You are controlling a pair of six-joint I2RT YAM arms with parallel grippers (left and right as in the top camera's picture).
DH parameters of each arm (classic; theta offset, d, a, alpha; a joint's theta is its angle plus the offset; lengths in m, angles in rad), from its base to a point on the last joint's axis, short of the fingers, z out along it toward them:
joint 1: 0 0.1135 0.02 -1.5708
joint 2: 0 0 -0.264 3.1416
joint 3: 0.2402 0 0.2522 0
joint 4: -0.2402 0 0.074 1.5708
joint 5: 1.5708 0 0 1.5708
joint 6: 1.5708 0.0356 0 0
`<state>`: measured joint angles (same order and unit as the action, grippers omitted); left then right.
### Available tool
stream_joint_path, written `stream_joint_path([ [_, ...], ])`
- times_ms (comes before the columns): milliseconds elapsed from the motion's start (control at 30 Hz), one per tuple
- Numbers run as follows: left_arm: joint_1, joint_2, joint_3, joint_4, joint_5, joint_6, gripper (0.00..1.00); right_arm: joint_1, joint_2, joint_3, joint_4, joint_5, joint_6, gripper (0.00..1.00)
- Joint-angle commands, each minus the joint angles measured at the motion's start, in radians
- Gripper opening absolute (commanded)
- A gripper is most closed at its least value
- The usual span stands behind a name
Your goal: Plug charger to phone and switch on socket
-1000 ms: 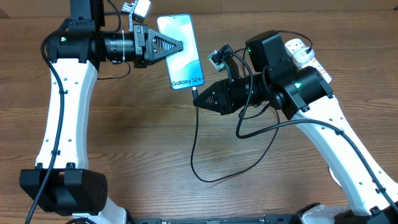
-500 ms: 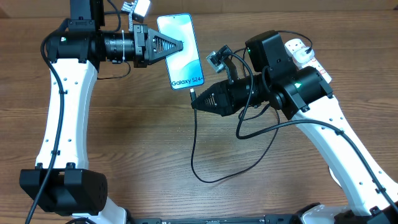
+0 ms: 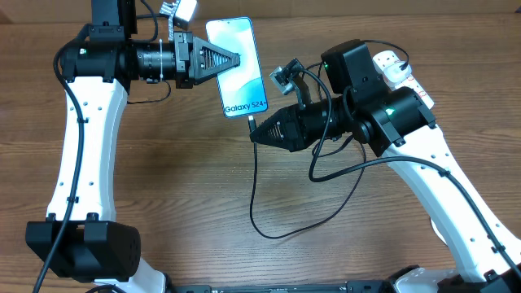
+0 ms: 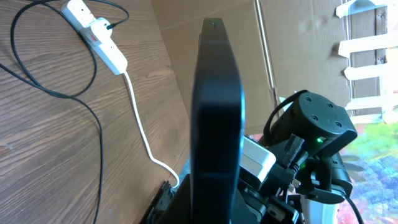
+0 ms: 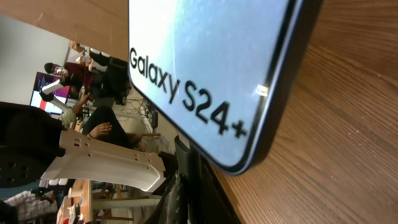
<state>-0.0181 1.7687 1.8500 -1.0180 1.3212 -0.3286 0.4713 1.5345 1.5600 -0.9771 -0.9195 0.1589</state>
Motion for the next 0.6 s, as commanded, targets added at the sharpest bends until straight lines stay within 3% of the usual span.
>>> stream_joint_path([
  [0, -0.002, -0.006, 0.004, 0.005, 0.067, 0.029, 0.04, 0.0, -0.015, 0.019, 0.024, -0.018, 0.029, 0.04],
  [567, -0.002, -0.006, 0.004, 0.005, 0.066, 0.029, 0.04, 0.0, -0.014, 0.019, 0.033, -0.022, 0.036, 0.04],
])
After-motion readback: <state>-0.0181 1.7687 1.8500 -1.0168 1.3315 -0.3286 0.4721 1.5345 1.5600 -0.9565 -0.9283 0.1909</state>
